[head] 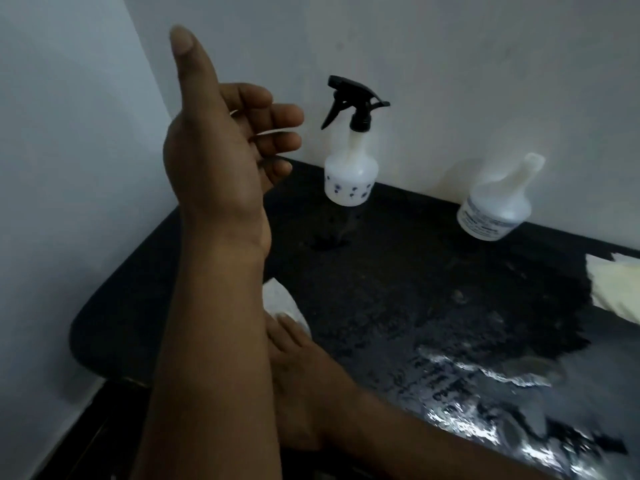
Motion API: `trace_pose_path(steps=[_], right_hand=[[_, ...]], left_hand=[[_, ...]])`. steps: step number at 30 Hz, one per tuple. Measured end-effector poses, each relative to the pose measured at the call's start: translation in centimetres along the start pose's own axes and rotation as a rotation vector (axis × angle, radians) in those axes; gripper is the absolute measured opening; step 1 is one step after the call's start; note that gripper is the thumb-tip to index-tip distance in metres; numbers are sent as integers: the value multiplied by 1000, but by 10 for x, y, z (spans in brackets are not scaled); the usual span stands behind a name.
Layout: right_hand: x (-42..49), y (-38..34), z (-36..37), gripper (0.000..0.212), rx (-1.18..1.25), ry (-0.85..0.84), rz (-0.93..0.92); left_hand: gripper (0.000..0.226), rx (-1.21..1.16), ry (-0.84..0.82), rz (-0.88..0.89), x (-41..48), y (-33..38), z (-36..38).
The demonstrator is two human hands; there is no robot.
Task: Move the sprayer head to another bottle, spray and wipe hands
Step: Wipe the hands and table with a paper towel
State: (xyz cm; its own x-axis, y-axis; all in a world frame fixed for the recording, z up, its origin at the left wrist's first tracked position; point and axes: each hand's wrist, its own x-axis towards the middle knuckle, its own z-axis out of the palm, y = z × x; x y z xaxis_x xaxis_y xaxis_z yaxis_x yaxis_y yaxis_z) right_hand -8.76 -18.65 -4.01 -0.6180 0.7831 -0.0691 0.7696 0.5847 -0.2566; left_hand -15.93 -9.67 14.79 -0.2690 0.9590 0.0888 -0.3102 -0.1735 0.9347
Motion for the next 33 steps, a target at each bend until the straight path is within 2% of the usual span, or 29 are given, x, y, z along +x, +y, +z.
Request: trace_pose_path(steps=[3, 5, 9, 11, 14, 16, 19, 21, 22, 25, 27, 29, 33], right_hand=[[-71, 17, -8, 68, -88, -89, 57], [-121, 27, -9, 69, -189, -74, 124], [-192, 46, -8, 68, -124, 33, 437], [-197, 66, -14, 69, -69, 40, 605], [-174, 127, -22, 73, -57, 162, 823], [-149, 169, -33, 74, -85, 154, 943], [-117, 207, -48, 76, -3, 113, 1060], [-102, 201, -55, 78, 21, 33, 1059], [-99, 186, -51, 79, -5, -10, 999], [-112, 95, -20, 76, -83, -18, 525], [-138, 42, -3, 71, -66, -29, 301], [-163, 30, -2, 66, -68, -60, 288], [-198, 50, -25, 64, -148, -23, 544]], left_hand=[[59, -73, -65, -64, -3, -5, 4], [60, -87, -78, -95, -4, -9, 5], [61, -105, -103, -145, -10, -17, 17], [61, -100, -112, -159, -13, -20, 23], [61, -61, -134, -154, -17, -24, 29], [61, -20, -126, -138, -17, -24, 30], [60, -7, -109, -100, -15, -22, 30], [60, 12, -105, -69, -14, -21, 32], [60, 24, -105, -55, -15, -21, 33], [59, 40, -115, 2, -13, -19, 36], [55, 115, -141, 71, -7, -20, 32], [49, 179, -173, 110, 2, -21, 25], [44, 206, -194, 77, 10, -27, 19]])
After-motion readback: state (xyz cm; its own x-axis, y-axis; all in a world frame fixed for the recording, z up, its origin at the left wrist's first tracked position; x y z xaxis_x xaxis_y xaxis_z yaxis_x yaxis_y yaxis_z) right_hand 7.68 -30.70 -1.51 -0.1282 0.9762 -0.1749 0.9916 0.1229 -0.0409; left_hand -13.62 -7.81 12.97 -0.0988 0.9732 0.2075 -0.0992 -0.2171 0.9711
